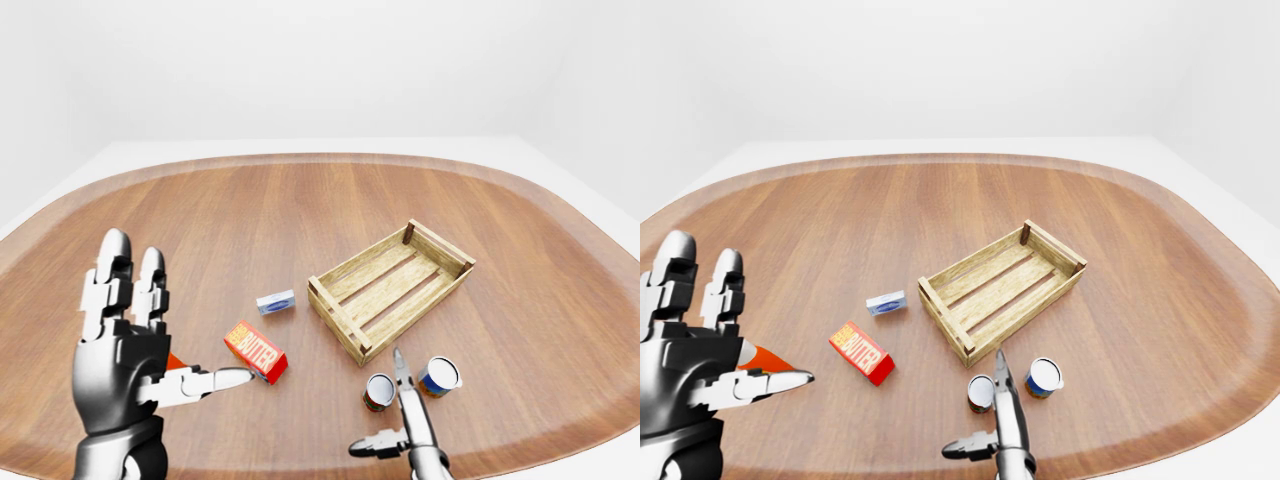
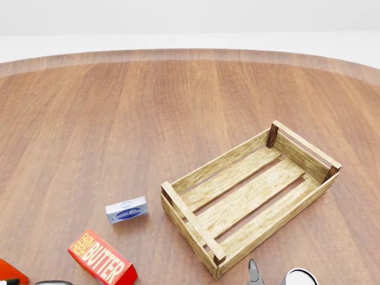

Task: Pick up the tomato sauce, and put it in the wooden tray.

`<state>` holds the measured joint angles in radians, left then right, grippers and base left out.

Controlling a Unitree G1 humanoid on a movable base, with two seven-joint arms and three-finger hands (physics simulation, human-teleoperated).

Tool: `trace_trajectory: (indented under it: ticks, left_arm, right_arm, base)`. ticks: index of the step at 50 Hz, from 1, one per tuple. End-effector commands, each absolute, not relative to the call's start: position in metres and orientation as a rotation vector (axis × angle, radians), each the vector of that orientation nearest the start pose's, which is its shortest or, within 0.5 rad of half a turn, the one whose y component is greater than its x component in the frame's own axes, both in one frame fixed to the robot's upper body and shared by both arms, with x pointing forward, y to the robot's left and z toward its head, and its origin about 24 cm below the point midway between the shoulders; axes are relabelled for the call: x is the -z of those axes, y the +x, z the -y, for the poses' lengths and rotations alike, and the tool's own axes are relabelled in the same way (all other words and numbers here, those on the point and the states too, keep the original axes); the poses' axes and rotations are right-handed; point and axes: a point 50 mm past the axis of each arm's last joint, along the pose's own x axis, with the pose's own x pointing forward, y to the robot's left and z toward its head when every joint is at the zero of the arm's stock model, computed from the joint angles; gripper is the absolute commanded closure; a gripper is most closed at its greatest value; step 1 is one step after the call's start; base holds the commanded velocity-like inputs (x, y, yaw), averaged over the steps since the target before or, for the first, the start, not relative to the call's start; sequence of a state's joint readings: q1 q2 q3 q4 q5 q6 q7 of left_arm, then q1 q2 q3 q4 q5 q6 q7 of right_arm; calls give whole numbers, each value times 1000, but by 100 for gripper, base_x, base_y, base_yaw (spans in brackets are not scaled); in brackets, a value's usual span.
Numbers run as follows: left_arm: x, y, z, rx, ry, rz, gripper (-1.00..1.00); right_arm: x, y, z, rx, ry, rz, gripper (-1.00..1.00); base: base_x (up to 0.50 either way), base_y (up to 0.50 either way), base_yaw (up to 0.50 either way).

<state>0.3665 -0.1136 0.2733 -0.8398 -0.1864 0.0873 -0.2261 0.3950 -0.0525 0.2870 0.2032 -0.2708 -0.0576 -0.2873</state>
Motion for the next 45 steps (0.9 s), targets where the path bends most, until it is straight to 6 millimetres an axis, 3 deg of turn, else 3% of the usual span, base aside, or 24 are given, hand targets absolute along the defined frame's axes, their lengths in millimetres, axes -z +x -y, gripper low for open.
trace_trajectory:
  ticks: [1,20,21,22,23,45]
  left_arm:
    - [-150,154,-200,-112,-46,420,-100]
    - [-151,152,-200,-113,-46,428,-100]
    - [-152,152,-201,-114,-46,430,-100]
    - [-152,152,-201,-114,-46,430,-100]
    - [-152,152,-201,-113,-46,431,-100]
    - [-153,149,-201,-115,-48,438,-100]
  right_arm:
    - [70,136,123,2,-337,-460,-100]
    - [75,138,124,-3,-325,-469,-100]
    - [75,138,124,-5,-321,-471,-14]
    - [75,138,124,-6,-321,-471,-14]
    - [75,138,125,-2,-321,-470,100]
    - [73,135,125,-14,-305,-466,100]
  base:
    - [0,0,0]
    - [0,0,0]
    - [0,0,0]
    - [0,0,0]
    - [0,0,0]
    - [0,0,0]
